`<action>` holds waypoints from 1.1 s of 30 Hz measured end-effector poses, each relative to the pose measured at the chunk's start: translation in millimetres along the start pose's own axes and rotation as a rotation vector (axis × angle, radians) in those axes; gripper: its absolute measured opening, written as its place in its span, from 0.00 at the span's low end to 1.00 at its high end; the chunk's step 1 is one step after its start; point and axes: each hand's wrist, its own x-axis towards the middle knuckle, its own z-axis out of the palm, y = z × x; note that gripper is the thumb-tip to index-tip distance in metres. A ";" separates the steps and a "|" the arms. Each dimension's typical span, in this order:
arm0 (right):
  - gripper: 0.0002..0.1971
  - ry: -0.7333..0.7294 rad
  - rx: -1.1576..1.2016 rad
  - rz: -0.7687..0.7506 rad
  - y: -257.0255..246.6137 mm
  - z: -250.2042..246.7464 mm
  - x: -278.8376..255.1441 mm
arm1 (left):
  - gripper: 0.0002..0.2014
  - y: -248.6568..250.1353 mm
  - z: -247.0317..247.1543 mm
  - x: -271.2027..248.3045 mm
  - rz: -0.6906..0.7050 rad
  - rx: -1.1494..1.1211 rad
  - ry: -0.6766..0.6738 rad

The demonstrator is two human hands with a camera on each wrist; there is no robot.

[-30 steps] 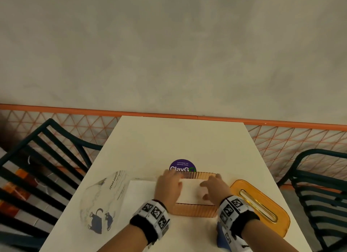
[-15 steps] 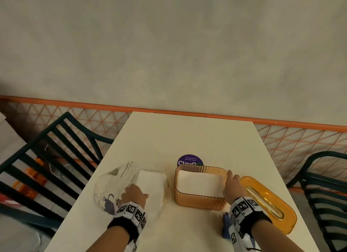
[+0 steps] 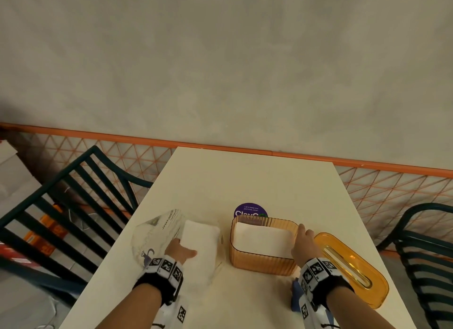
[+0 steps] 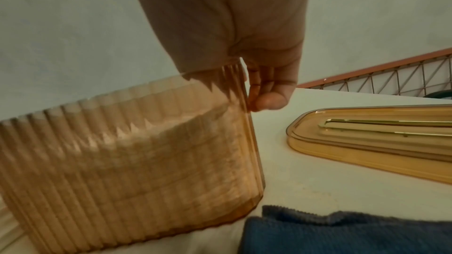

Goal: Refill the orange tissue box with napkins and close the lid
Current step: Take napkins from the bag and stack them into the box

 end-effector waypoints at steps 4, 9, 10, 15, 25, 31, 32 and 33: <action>0.27 0.012 0.030 -0.028 -1.7 -18.0 -3.4 | 0.27 10.6 -34.8 -13.9 0.106 -0.241 -0.159; 0.26 0.123 0.236 -0.350 -34.8 -62.0 -10.6 | 0.26 40.5 -70.9 -50.5 0.353 -0.326 -0.344; 0.25 0.044 0.314 -0.396 -47.7 -70.1 -14.1 | 0.26 47.3 -73.7 -56.8 0.393 -0.314 -0.401; 0.24 -0.440 0.604 -0.440 -91.6 -93.6 -36.7 | 0.28 79.2 -64.1 -76.0 0.501 -0.211 -0.610; 0.17 -0.339 0.990 -0.288 -57.0 -94.1 -30.6 | 0.21 64.2 -39.6 -53.3 0.306 -0.836 -0.685; 0.14 -0.309 1.000 -0.106 -55.1 -67.6 -43.0 | 0.14 83.1 1.5 -61.6 0.213 -0.943 -0.506; 0.16 -0.271 0.949 -0.096 -55.6 -67.3 -43.1 | 0.14 86.8 4.3 -61.7 0.221 -0.926 -0.466; 0.16 -0.258 0.891 -0.095 -56.4 -67.7 -43.4 | 0.15 89.9 6.6 -61.4 0.232 -0.890 -0.442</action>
